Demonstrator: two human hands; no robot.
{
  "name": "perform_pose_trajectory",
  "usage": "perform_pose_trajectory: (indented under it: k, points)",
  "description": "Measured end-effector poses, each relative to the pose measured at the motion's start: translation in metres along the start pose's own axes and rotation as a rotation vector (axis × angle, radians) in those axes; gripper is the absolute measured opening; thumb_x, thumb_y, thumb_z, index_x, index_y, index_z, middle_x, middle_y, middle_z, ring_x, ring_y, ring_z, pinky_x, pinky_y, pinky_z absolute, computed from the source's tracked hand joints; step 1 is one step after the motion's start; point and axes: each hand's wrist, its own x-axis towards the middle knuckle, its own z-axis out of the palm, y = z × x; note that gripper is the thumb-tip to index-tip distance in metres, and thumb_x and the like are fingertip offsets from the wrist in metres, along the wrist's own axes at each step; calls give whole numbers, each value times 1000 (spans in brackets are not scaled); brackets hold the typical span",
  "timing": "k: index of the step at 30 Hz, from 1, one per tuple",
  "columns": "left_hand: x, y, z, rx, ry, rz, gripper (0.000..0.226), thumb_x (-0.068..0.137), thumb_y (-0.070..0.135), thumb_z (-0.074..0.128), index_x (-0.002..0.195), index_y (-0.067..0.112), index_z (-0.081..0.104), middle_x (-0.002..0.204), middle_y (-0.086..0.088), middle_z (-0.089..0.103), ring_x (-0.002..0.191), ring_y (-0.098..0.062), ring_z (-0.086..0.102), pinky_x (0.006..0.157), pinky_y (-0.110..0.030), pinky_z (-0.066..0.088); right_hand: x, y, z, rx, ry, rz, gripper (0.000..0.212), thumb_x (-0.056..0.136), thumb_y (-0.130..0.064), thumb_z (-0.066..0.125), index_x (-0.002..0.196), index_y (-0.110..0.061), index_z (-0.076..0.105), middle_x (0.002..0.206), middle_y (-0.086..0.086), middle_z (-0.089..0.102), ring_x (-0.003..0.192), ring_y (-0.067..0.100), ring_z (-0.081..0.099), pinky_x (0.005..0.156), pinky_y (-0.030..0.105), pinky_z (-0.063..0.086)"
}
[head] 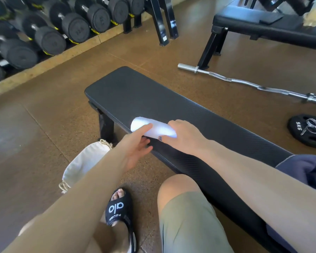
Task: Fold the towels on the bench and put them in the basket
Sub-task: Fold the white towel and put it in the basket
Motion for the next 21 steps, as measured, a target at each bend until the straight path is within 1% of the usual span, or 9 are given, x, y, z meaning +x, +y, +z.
perform_pose_trajectory:
  k: [1, 4, 7, 10, 13, 15, 18, 20, 21]
  points:
    - [-4, -3, 3, -19, -24, 13, 35, 89, 32, 76, 115, 13, 60, 124, -7, 64, 112, -18, 65, 106, -43, 49, -4, -8, 2, 19, -14, 4, 39, 91, -56, 57, 77, -23, 41, 85, -5, 51, 82, 21, 51, 68, 34, 35]
    - [-17, -10, 5, -89, -40, 38, 26, 92, 29, 73, 109, 14, 62, 115, -10, 71, 104, -23, 71, 99, -41, 54, -15, -28, 5, 150, -86, 83, 35, 89, -54, 54, 77, -23, 47, 80, -8, 55, 76, 18, 54, 63, 32, 35]
    - [-29, -19, -5, -85, -37, 55, 28, 91, 34, 73, 109, 14, 63, 112, -10, 72, 101, -24, 73, 92, -40, 58, -27, -47, 5, 284, -184, 134, 31, 82, -51, 55, 66, -26, 45, 67, -9, 55, 63, 15, 52, 56, 29, 37]
    - [-42, -18, -27, -46, 14, 52, 46, 88, 39, 75, 119, 9, 61, 114, -11, 71, 98, -23, 74, 82, -39, 61, -37, -72, 11, 472, -240, 119, 34, 86, -55, 60, 84, -22, 61, 81, -4, 68, 74, 14, 65, 65, 30, 48]
    - [-57, -6, -52, -15, 75, 74, 34, 89, 36, 74, 109, 11, 62, 99, -7, 76, 86, -19, 76, 67, -32, 60, -33, -106, 15, 572, -287, 82, 31, 88, -51, 63, 94, -20, 62, 91, 1, 70, 84, 17, 67, 73, 32, 51]
    - [-64, 4, -71, 43, 103, 110, 30, 90, 34, 72, 106, 10, 63, 87, -6, 78, 79, -18, 76, 71, -34, 60, -26, -129, 18, 613, -339, 68, 28, 87, -48, 64, 97, -22, 64, 95, -1, 70, 90, 16, 68, 81, 34, 55]
    - [-61, 14, -106, 162, 164, 163, 53, 75, 40, 77, 118, 17, 57, 111, -10, 73, 94, -24, 74, 89, -43, 60, -19, -163, 31, 690, -415, 69, 32, 85, -50, 67, 106, -26, 69, 100, -6, 72, 96, 12, 69, 89, 34, 56]
    - [-59, 17, -132, 313, 206, 202, 57, 66, 45, 78, 113, 24, 55, 115, -8, 69, 99, -26, 71, 93, -47, 57, -16, -183, 39, 645, -487, 49, 29, 86, -50, 67, 102, -27, 71, 93, -10, 70, 89, 7, 65, 77, 26, 51]
    - [-55, 18, -146, 405, 222, 215, 57, 63, 47, 78, 110, 25, 55, 113, -7, 68, 100, -28, 69, 91, -46, 57, -15, -190, 42, 571, -540, 22, 26, 89, -50, 65, 97, -26, 71, 87, -11, 66, 82, 5, 61, 69, 24, 44]
